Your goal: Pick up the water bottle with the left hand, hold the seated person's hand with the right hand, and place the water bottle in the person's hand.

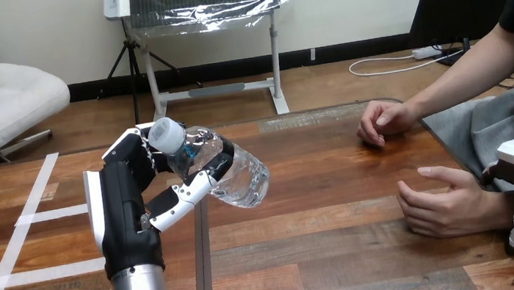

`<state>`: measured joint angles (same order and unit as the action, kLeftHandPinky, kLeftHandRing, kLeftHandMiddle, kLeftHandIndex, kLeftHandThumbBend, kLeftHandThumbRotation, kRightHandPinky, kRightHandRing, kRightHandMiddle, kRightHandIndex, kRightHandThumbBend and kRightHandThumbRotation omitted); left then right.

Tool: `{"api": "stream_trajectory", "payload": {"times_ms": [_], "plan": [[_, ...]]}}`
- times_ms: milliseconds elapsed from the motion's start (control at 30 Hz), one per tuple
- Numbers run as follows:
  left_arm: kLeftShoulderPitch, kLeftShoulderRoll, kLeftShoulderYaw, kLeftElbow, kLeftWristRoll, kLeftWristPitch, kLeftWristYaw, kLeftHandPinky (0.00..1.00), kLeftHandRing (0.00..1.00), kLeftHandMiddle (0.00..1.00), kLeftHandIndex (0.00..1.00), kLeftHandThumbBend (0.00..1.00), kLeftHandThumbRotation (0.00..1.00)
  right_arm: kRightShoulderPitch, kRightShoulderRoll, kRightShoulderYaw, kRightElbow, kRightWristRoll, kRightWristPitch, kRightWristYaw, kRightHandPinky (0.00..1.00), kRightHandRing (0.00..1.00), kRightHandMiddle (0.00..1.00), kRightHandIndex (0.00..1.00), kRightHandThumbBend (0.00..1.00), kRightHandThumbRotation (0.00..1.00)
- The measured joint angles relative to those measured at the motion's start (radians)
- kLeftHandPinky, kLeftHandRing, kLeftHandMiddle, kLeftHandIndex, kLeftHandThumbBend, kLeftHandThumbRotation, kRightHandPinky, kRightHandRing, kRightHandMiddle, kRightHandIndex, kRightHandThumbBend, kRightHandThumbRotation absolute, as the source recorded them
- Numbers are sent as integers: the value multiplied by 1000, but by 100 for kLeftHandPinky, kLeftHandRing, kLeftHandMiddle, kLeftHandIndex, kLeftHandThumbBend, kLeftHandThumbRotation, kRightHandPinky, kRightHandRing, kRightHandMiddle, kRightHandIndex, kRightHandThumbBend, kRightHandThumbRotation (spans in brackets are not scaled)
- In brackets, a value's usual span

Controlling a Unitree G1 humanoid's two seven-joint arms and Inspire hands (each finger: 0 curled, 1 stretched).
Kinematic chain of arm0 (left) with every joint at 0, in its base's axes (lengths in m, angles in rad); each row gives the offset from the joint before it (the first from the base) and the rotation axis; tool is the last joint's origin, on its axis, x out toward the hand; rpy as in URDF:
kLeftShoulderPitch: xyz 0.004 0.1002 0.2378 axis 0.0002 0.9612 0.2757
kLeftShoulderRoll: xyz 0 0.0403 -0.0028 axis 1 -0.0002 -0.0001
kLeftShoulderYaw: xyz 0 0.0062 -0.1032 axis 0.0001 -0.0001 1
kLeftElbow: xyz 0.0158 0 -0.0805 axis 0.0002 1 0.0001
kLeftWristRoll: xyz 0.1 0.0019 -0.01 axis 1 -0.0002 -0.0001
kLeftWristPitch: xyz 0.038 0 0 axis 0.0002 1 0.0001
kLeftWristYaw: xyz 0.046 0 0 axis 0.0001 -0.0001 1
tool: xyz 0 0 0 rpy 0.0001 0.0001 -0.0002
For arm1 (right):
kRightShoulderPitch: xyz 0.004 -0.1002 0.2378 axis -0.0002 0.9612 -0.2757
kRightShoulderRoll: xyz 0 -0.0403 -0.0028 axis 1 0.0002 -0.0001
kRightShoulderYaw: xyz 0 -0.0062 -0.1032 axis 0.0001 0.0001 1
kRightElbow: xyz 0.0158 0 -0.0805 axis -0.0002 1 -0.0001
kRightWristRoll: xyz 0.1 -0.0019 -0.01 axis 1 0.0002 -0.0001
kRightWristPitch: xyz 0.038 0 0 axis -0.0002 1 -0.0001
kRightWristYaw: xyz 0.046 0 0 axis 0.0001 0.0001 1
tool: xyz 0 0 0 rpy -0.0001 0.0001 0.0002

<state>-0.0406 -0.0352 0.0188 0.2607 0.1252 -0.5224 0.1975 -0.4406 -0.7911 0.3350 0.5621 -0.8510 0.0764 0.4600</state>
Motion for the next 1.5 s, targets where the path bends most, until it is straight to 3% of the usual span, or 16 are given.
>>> {"api": "stream_trajectory", "payload": {"times_ms": [500,667,1067,1300,1500], "plan": [[0,0,0,-1,4,2,3,43,41,44,49,64,0,-34,0,29,48,-6,-1,-3,80,86,88,87,70,8],[0,0,0,-1,4,2,3,43,41,44,49,64,0,-51,0,46,62,-15,-1,18,81,85,88,87,70,9],[1,0,1,-12,4,13,4,44,42,44,49,63,0,-80,0,65,103,-11,-36,55,70,81,87,87,67,4],[1,1,1,-16,4,13,5,43,42,44,50,63,0,-100,1,71,128,-7,-50,81,59,73,81,83,67,6],[1,4,1,-16,4,13,5,42,42,44,50,63,0,-120,2,70,145,16,-55,107,57,69,78,82,66,4]]}}
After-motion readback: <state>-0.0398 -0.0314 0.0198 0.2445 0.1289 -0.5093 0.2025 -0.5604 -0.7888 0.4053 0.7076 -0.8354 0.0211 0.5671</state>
